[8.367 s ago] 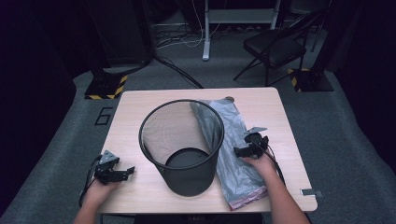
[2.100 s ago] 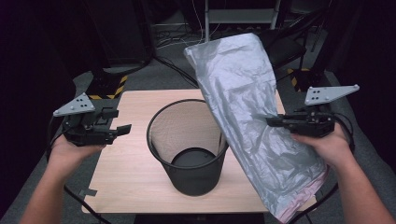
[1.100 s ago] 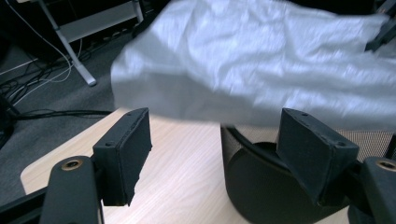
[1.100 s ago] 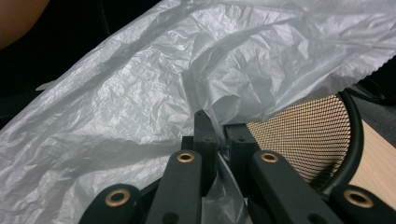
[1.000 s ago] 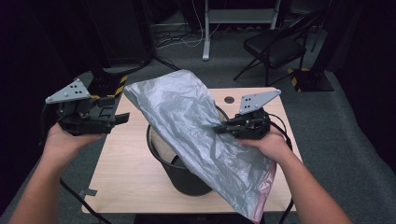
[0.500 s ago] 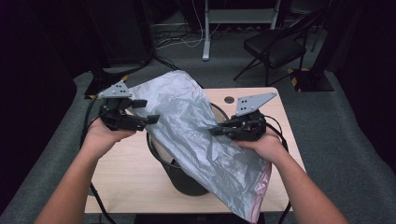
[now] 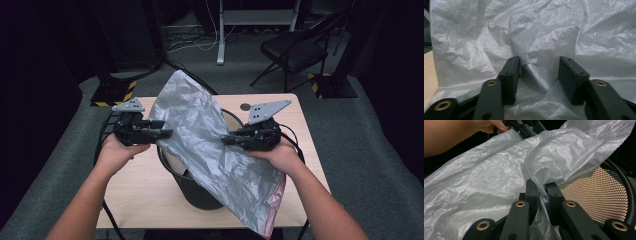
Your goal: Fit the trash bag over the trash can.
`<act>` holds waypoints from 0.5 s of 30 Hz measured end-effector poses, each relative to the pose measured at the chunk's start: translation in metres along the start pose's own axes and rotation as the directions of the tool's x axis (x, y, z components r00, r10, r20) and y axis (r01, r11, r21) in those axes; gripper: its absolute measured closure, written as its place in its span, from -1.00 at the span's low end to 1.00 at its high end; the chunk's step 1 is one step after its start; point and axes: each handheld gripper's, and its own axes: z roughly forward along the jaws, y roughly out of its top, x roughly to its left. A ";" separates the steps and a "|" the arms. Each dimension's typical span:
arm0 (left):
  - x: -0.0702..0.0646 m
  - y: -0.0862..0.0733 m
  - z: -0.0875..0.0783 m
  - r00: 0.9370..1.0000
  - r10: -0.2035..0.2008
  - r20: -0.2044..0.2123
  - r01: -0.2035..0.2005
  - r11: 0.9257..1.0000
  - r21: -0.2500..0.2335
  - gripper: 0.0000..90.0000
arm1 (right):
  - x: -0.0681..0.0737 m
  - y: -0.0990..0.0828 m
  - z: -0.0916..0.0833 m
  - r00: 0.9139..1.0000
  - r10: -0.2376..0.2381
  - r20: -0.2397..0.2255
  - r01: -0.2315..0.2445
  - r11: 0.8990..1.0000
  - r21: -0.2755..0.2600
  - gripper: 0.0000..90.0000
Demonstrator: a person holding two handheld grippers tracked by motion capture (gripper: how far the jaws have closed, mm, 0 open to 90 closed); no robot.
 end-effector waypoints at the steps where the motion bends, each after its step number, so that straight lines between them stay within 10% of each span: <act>1: -0.001 0.000 0.000 1.000 0.008 -0.007 -0.008 1.000 0.000 0.22 | 0.000 0.000 0.000 1.000 0.000 0.001 0.000 1.000 -0.001 0.81; 15: -0.006 0.017 -0.013 0.993 0.105 -0.052 -0.104 0.994 0.024 0.89 | -0.001 0.005 0.007 1.000 0.005 0.021 -0.005 1.000 -0.013 0.81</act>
